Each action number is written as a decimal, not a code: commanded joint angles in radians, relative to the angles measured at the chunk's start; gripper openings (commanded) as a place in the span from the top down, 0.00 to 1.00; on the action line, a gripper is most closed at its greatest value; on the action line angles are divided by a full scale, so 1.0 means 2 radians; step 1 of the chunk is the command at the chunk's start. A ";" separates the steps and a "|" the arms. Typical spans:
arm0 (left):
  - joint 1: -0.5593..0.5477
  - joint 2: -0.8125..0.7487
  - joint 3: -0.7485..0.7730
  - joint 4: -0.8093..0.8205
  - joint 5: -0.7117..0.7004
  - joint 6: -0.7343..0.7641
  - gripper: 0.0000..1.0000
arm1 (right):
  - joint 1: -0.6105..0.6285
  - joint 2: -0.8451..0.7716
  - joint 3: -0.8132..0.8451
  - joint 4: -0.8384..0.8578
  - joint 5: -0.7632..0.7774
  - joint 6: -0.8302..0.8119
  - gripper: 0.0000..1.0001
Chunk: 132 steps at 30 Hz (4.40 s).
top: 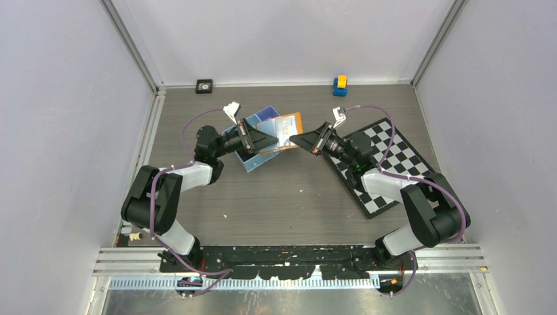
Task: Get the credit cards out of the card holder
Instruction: Remove the credit card from the card holder.
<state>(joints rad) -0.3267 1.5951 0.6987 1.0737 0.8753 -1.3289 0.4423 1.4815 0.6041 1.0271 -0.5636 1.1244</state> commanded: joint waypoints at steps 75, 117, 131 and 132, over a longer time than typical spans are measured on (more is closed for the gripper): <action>-0.004 0.005 0.006 0.072 0.014 -0.029 0.64 | 0.044 0.009 0.052 -0.070 -0.025 -0.045 0.87; 0.019 -0.075 0.004 -0.172 -0.027 0.086 0.60 | 0.040 -0.038 0.042 -0.150 0.030 -0.099 0.87; 0.018 -0.026 -0.001 -0.039 0.006 0.003 0.71 | 0.040 -0.015 0.043 -0.099 0.001 -0.071 0.85; 0.018 -0.023 -0.001 -0.034 0.006 -0.001 0.71 | 0.040 -0.013 0.042 -0.095 0.000 -0.067 0.85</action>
<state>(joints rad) -0.2871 1.5124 0.6701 0.8528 0.8482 -1.2545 0.5156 1.4464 0.6842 0.6987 -0.5251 0.9512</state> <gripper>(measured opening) 0.295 0.146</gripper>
